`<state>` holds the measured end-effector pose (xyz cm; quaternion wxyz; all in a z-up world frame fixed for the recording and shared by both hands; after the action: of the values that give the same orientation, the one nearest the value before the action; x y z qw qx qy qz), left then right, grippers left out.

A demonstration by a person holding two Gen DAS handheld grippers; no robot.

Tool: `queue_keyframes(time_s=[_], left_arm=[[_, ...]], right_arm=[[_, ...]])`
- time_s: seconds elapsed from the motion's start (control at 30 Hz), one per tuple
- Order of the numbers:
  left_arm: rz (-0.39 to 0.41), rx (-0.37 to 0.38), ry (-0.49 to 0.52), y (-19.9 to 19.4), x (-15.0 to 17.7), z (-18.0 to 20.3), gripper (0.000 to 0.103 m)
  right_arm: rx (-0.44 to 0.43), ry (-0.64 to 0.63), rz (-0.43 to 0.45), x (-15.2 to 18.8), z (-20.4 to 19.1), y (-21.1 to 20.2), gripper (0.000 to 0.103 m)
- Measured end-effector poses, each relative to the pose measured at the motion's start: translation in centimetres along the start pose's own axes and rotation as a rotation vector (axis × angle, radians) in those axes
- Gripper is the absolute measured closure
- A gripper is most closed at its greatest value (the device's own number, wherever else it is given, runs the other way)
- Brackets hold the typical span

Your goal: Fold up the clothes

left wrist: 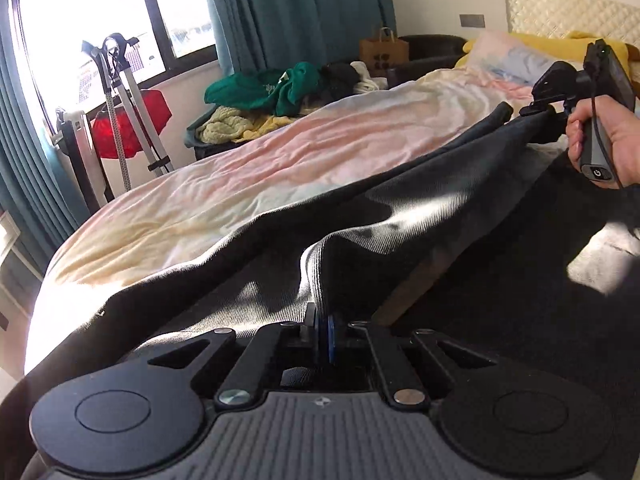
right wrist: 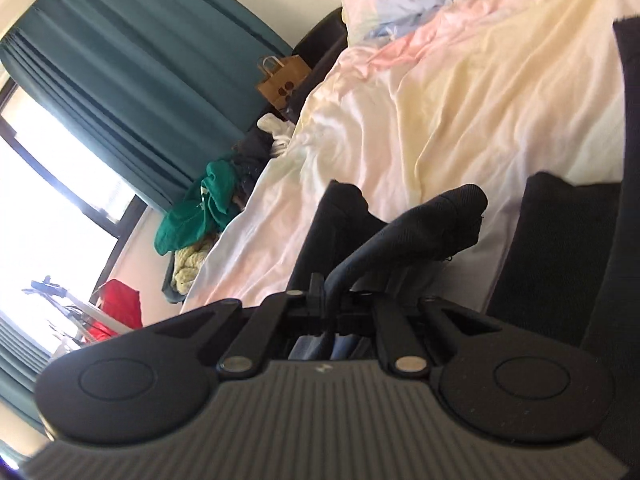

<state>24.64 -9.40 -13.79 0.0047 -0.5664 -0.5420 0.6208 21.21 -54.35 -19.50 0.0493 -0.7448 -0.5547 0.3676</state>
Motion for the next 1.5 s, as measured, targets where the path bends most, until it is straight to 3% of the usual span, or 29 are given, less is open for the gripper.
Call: queue_keyframes(time_s=[0.07,0.17,0.27,0.3,0.37,0.5,0.67,0.77,0.93,1.03,1.13,1.23,1.27,1.3,1.37,1.5], left_arm=[[-0.035,-0.001,0.001,0.8,1.8,1.2,0.099],[-0.038,-0.002,-0.061,1.6,3.4,1.5,0.095],[-0.022,0.018,-0.093,1.1,3.3,0.9,0.087],[-0.017,0.027,-0.091,0.7,3.1,0.7,0.071],[-0.008,0.045,-0.087,0.1,2.7,0.4,0.052],[0.042,0.051,-0.092,-0.5,-0.6,-1.8,0.026],[0.039,0.112,-0.079,4.3,-8.1,-3.8,0.026],[-0.029,0.166,-0.054,9.6,-11.7,-3.4,0.026],[-0.147,0.338,-0.067,18.9,-15.8,-1.3,0.026],[-0.207,0.435,-0.008,23.0,-16.2,2.0,0.027],[-0.264,0.483,0.069,25.4,-15.8,5.5,0.03],[-0.22,0.513,0.103,26.0,-16.5,7.7,0.036],[-0.21,0.513,0.094,26.1,-16.8,8.2,0.05],[-0.202,0.507,0.098,26.1,-17.0,8.7,0.073],[-0.184,0.474,0.132,26.0,-17.2,9.7,0.097],[-0.137,0.393,0.136,25.1,-18.5,9.4,0.101]], right_arm=[[0.042,-0.008,-0.01,-0.8,1.6,-0.3,0.096],[0.153,-0.063,-0.096,0.4,4.9,1.5,0.095],[0.154,-0.092,-0.113,1.0,5.0,1.7,0.094],[0.153,-0.098,-0.108,1.1,4.8,1.5,0.093],[0.159,-0.129,-0.089,1.0,3.8,0.9,0.093],[0.17,-0.116,-0.074,0.7,3.7,0.9,0.093],[0.196,-0.093,-0.063,0.7,4.0,0.5,0.093],[0.221,-0.1,-0.035,0.8,3.7,0.2,0.093],[0.252,-0.203,0.041,0.7,3.0,0.8,0.093],[0.244,-0.156,0.06,0.7,3.7,1.3,0.093],[0.255,-0.172,0.083,0.7,3.6,1.8,0.093],[0.257,-0.176,0.109,0.7,3.6,1.8,0.093],[0.256,-0.177,0.113,0.6,3.5,1.7,0.093],[0.254,-0.177,0.117,0.6,3.5,1.7,0.094],[0.251,-0.179,0.125,0.5,3.4,1.6,0.094],[0.236,-0.173,0.143,0.2,3.3,1.1,0.095]])
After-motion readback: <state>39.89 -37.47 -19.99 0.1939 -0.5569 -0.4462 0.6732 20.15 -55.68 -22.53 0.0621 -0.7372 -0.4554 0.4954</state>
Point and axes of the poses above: each gripper's, at about its wrist camera, not at the fingertips, and y roughly the way its jaws point, z to its right, x to its underside, the point moved 9 cm from there along y, roughly the way its jaws point, and after that the axes turned 3 degrees about -z, right-handed, at the moved point
